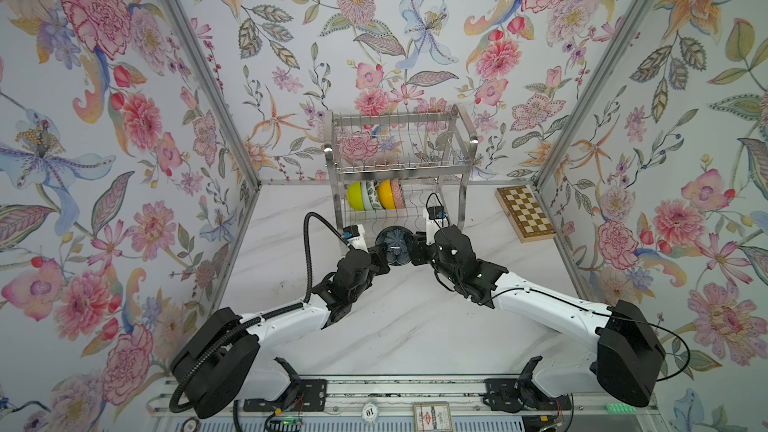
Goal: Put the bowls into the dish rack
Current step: 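Grasp the bowl rim with the left gripper while the right gripper holds it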
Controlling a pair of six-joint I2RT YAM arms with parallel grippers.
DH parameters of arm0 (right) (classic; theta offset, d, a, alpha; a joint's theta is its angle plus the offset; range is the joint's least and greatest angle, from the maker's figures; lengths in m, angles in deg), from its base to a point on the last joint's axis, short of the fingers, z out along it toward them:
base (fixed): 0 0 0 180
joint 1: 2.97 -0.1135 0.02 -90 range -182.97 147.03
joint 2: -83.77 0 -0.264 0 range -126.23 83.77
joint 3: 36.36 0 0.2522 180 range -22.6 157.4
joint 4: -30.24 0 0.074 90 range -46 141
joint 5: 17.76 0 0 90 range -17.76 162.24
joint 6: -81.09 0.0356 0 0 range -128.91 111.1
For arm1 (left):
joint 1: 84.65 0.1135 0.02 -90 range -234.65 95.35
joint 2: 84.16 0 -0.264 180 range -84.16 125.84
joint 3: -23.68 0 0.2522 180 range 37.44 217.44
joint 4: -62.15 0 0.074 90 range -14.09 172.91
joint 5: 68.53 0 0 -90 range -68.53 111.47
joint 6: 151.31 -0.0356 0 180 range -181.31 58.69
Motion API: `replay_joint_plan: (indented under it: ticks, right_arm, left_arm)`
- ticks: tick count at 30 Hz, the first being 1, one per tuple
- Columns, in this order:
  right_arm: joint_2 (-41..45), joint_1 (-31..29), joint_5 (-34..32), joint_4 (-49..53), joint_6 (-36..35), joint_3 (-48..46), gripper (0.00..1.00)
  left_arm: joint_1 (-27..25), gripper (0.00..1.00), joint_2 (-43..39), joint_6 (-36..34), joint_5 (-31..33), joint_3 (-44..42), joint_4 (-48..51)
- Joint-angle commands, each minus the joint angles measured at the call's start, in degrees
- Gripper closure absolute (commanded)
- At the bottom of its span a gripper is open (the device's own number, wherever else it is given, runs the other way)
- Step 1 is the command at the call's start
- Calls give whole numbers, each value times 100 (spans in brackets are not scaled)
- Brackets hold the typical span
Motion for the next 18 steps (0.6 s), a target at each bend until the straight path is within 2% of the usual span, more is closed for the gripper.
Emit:
replay_joint_plan:
  ticks: [1, 4, 8, 9, 12, 16, 18]
  right_arm:
    - [24, 15, -46, 10, 31, 199, 48]
    - [73, 18, -104, 34, 32, 199, 35]
    - [199, 65, -188, 68, 129, 182, 6]
    - [249, 92, -179, 49, 175, 153, 2]
    - [435, 425, 58, -215, 811, -123, 1]
    - [647, 1272, 635, -816, 2502, -722, 1]
    - [638, 1531, 715, -646, 3138, -695, 2]
  left_arm:
    - [133, 100, -252, -245, 431, -8, 6]
    - [382, 100, -253, -271, 443, 15, 14]
    - [595, 100, -270, -389, 783, 102, 34]
    - [611, 100, -279, -422, 912, 134, 66]
    - [625, 100, -313, -844, 1182, 118, -216]
    - [618, 100, -291, -1528, 1468, 43, -613]
    - [604, 100, -178, -2058, 1490, 21, -866]
